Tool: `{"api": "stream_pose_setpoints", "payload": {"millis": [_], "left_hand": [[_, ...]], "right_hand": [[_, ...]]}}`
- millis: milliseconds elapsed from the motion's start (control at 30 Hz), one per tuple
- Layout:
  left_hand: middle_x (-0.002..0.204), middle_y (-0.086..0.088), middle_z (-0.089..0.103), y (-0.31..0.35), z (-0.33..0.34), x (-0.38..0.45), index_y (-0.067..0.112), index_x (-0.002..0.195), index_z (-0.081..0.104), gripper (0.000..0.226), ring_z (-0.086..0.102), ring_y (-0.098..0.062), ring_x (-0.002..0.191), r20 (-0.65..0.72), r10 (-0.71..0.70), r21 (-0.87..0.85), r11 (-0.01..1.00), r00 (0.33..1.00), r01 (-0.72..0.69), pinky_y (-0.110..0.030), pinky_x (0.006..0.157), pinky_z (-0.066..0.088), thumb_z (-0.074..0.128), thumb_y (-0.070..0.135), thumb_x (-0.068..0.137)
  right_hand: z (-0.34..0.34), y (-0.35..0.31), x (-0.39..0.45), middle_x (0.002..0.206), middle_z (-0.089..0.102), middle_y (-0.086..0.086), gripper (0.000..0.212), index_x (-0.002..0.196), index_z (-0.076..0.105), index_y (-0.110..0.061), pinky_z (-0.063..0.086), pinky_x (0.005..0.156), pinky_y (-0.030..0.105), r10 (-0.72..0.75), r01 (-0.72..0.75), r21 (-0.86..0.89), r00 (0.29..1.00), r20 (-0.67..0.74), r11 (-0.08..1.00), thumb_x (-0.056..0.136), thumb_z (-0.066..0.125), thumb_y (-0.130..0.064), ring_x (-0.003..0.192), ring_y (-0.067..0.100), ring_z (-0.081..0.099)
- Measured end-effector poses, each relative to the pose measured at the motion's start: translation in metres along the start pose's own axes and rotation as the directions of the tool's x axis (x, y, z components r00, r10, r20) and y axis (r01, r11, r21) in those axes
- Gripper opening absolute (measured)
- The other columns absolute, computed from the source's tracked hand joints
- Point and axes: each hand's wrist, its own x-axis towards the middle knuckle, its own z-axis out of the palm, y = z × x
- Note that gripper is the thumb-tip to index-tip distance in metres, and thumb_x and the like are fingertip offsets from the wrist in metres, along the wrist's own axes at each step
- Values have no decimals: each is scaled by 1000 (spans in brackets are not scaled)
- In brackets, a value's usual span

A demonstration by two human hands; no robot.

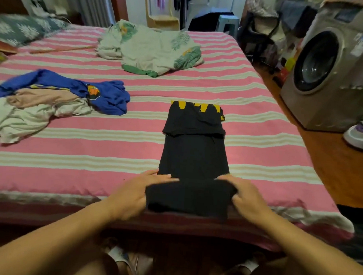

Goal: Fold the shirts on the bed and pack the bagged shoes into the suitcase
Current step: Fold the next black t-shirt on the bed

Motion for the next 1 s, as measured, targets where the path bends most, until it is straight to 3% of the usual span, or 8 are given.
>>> {"api": "stream_pose_setpoints", "payload": {"millis": [67, 133, 233, 333, 500, 700, 833, 1000], "left_hand": [[96, -6, 70, 8, -8, 41, 13, 96, 70, 57, 62, -21, 84, -182, -386, -427, 860, 904, 281, -26, 81, 53, 46, 65, 98], [106, -5, 69, 8, -11, 81, 11, 104, 70, 60, 64, -21, 93, -150, -619, -607, 673, 771, 423, -34, 88, 52, 48, 67, 95], [80, -5, 60, -1, 7, 97, 9, 77, 59, 42, 55, -24, 83, -185, -722, -456, 664, 667, 592, -34, 71, 41, 58, 45, 99], [62, -7, 43, 1, 24, 77, 14, 62, 40, 43, 42, -26, 66, -202, -762, -349, 643, 615, 682, -36, 58, 28, 64, 22, 97], [77, -4, 54, 5, 41, 51, 14, 83, 48, 23, 48, -16, 66, -13, -786, -413, 567, 618, 713, -31, 59, 36, 66, 18, 96], [119, -3, 60, -2, 25, 88, 12, 125, 52, 39, 62, -22, 100, -209, -792, -573, 575, 574, 585, -34, 85, 49, 71, 23, 92], [111, -3, 60, -5, 21, 99, 18, 118, 50, 27, 60, -15, 85, -335, -775, -542, 624, 536, 564, -29, 64, 43, 65, 20, 96], [116, -3, 53, -13, 28, 84, 17, 120, 49, 32, 60, -30, 97, -440, -515, 109, 783, 736, 612, -39, 72, 48, 65, 29, 94]], "right_hand": [[-17, -8, 36, 80, 67, -2, 24, 84, 65, -25, 42, 65, 27, 226, -210, 170, 971, -81, 963, 90, 50, -8, 79, 2, 62], [-20, -8, 63, 85, 67, 16, 19, 90, 68, -8, 33, 62, 34, 410, -393, 208, 911, -41, 896, 99, 58, -21, 81, 22, 63], [0, 3, 75, 92, 67, 15, 26, 96, 69, -4, 40, 65, 34, 620, -589, 291, 785, -17, 754, 95, 65, -30, 79, 28, 60], [1, 0, 59, 89, 70, 12, 21, 92, 71, -8, 42, 64, 34, 634, -625, 128, 771, -53, 770, 95, 65, -28, 84, 32, 64], [-3, 1, 16, 83, 65, 2, 19, 81, 59, -17, 42, 64, 33, 652, -650, -50, 758, 24, 758, 93, 67, -29, 82, 26, 62], [-8, 5, 63, 136, 56, 0, 58, 139, 51, -14, 45, 96, 34, 634, -600, 264, 770, -66, 756, 88, 73, -32, 121, 23, 57], [-8, -1, 87, 131, 61, 3, 45, 132, 57, -16, 43, 87, 30, 569, -513, 272, 798, -198, 814, 90, 72, -20, 112, 23, 58], [3, 9, 86, 120, 56, 3, 41, 122, 56, -17, 45, 77, 34, 365, -409, -149, 896, -252, 900, 89, 74, -33, 104, 27, 59]]}}
